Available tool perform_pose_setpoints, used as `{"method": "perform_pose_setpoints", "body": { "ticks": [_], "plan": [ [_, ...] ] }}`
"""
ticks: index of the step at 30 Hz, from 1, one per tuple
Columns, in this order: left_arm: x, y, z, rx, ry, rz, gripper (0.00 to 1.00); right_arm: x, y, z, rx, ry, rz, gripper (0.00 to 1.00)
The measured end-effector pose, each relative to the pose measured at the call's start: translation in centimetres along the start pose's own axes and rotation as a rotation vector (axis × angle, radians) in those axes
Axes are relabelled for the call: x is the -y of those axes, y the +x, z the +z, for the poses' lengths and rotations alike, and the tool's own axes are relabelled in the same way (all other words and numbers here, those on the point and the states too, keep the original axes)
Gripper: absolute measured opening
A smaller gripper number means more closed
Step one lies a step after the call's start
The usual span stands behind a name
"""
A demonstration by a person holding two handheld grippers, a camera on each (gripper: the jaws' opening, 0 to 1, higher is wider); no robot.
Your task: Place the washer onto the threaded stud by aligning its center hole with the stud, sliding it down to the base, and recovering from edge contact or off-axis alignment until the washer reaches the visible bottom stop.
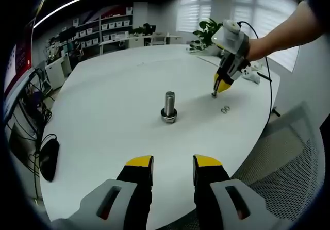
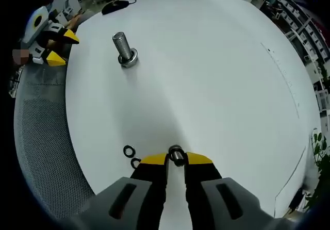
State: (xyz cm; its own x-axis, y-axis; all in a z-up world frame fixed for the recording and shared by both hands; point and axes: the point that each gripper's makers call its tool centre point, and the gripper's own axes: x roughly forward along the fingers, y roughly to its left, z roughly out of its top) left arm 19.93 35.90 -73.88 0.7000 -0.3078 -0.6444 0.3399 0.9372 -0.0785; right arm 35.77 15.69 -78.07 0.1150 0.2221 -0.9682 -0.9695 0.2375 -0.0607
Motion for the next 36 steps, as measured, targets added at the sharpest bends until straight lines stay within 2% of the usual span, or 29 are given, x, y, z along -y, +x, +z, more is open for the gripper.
{"method": "perform_pose_setpoints", "body": {
  "ticks": [14,17,28,36],
  "plan": [
    [0.0,0.0,-0.1,-0.002,-0.002,-0.004,0.28,-0.3,1.1,-0.7,-0.034,-0.027,-0.006,0.15],
    [0.0,0.0,-0.1,-0.004,-0.001,-0.005,0.28,-0.2,1.0,-0.4,-0.024,-0.006,0.0,0.15],
    [0.0,-0.1,-0.1,-0.007,-0.003,-0.004,0.28,-0.4,1.1,-0.7,-0.038,-0.02,0.002,0.16],
    [-0.1,-0.1,-0.2,-0.006,-0.006,-0.003,0.28,0.1,0.8,-0.3,-0.015,-0.003,-0.001,0.19]
  ]
}}
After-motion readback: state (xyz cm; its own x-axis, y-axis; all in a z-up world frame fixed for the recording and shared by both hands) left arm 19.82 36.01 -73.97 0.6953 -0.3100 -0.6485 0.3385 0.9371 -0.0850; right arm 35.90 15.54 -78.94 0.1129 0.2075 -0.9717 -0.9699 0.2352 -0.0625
